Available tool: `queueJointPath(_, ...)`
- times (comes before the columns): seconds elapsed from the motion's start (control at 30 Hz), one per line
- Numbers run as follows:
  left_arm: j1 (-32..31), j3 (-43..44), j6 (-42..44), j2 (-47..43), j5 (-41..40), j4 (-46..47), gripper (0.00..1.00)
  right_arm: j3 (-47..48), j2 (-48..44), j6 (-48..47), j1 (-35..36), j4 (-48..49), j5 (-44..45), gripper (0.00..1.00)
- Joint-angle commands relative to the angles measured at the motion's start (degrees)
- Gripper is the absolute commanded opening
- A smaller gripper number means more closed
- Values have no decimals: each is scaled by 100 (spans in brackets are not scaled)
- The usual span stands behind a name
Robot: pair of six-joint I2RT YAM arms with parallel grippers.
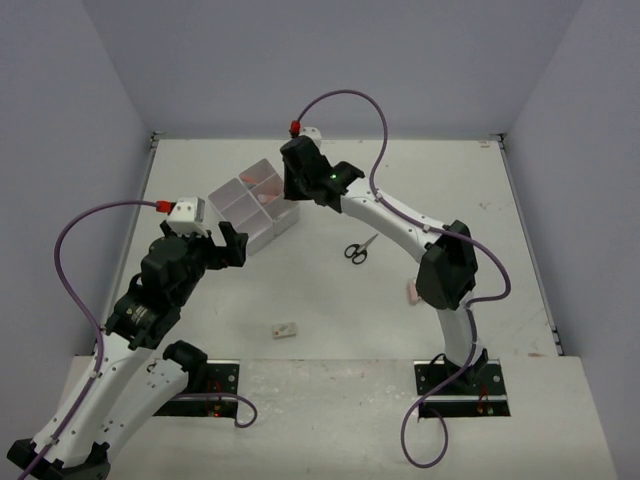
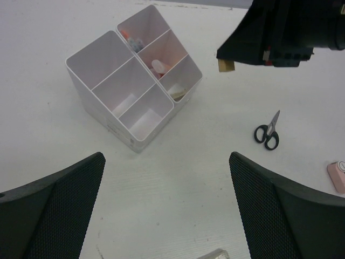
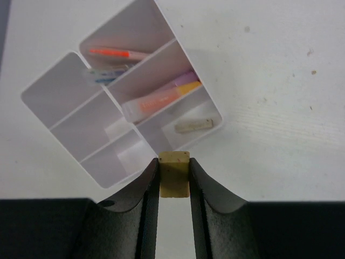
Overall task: Sort the stationery into containers
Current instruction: Pick up the stationery from the center of the board, then place the stationery in the storage box.
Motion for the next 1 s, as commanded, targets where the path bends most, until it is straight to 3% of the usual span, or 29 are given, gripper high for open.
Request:
queueJointPath(0.0,69,-32,78,19,89,193,100,673,475,286,-33,219,221,21)
queueJointPath(0.97,70,-42,78,-16,115,200,100,1012,1521,39,-100,704,-271,26)
